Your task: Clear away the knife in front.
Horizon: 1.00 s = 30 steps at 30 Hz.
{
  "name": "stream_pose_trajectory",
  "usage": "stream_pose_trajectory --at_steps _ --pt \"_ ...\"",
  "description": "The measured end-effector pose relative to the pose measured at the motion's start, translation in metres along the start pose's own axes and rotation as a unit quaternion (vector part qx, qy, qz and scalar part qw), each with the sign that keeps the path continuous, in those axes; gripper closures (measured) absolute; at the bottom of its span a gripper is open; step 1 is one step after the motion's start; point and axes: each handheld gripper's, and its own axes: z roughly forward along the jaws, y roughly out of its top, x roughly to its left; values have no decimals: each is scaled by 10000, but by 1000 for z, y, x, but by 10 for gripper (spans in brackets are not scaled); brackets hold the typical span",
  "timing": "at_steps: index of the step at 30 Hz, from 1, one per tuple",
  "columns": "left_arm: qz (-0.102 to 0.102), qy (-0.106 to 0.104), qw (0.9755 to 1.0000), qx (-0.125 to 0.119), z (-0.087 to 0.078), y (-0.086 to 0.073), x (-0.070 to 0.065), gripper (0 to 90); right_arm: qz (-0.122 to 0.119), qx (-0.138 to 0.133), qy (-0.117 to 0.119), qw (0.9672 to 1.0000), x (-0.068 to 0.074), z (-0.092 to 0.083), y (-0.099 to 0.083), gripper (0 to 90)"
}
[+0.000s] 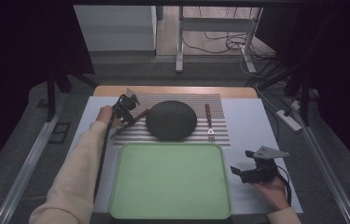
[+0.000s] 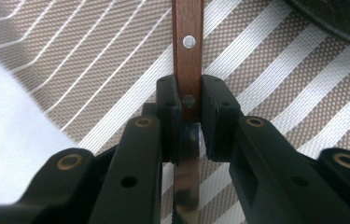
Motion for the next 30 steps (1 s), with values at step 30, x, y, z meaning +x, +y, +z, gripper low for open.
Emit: stream_pose_trajectory --at_steps 30 --pt "557 -167 9964 -611 -67 -50 -67 778 17 -19 46 10000 0 3 1 72"
